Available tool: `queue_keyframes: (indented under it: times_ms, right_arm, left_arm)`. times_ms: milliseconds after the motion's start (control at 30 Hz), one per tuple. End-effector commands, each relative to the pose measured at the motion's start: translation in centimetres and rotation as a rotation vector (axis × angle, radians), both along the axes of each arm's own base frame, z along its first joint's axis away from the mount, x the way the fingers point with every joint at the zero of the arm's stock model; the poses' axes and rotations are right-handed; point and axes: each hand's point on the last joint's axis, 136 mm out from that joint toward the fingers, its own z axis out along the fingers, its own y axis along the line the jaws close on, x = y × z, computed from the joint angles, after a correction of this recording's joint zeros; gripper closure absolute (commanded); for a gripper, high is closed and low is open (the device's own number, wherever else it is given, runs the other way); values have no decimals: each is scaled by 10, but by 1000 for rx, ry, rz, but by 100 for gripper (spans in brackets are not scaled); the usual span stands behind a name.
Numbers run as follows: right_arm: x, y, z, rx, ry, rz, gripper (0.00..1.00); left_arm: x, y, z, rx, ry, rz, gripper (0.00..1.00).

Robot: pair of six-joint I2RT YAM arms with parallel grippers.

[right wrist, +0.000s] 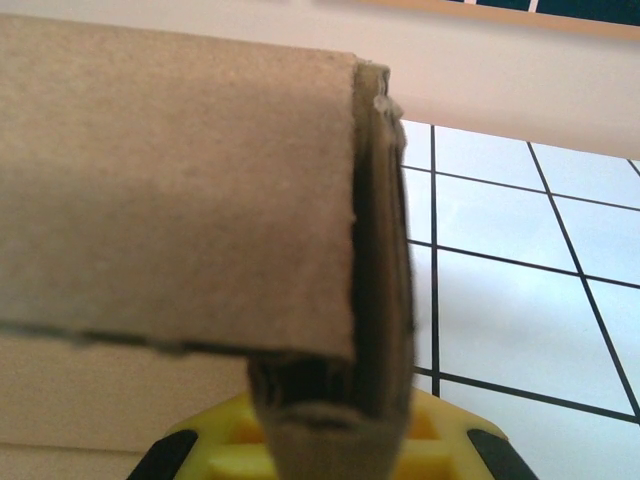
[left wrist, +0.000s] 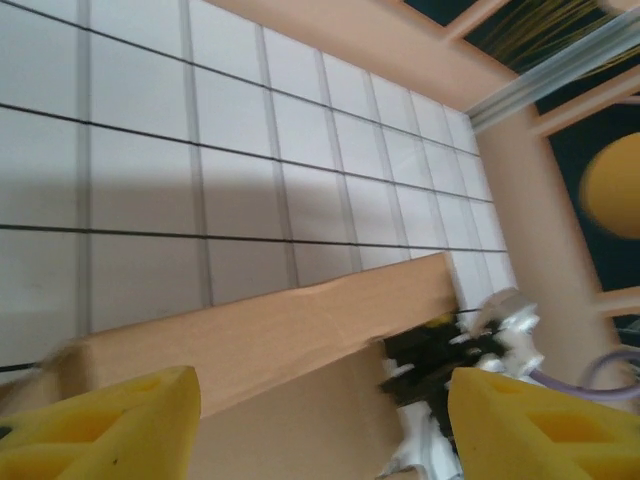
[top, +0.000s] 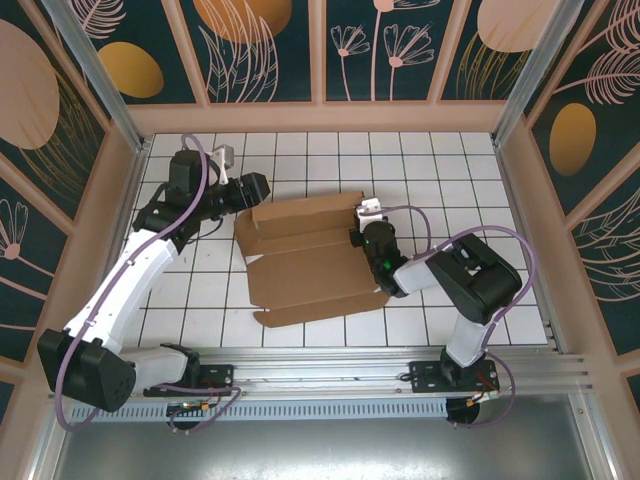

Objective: Fold the paper box

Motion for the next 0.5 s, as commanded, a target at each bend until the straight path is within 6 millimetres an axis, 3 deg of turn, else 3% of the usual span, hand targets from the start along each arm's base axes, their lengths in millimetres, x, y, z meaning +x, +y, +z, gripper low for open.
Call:
queue_keyframes:
  times_ms: [0, 67, 300, 467]
  right_arm:
    - [-3, -1, -3, -24, 0, -21, 100]
    - [-4, 0, -4, -27, 4, -21, 100]
    - [-5, 3, -12, -48, 22, -17, 100]
    - [-5, 3, -14, -58, 27, -14, 100]
  left_arm:
    - [-8, -35, 1, -274, 39, -113, 32]
    - [-7, -35, -6, -292, 54, -98, 32]
    - [16, -18, -39, -94, 127, 8, 32]
    - [26, -10, -38, -16, 98, 35, 32]
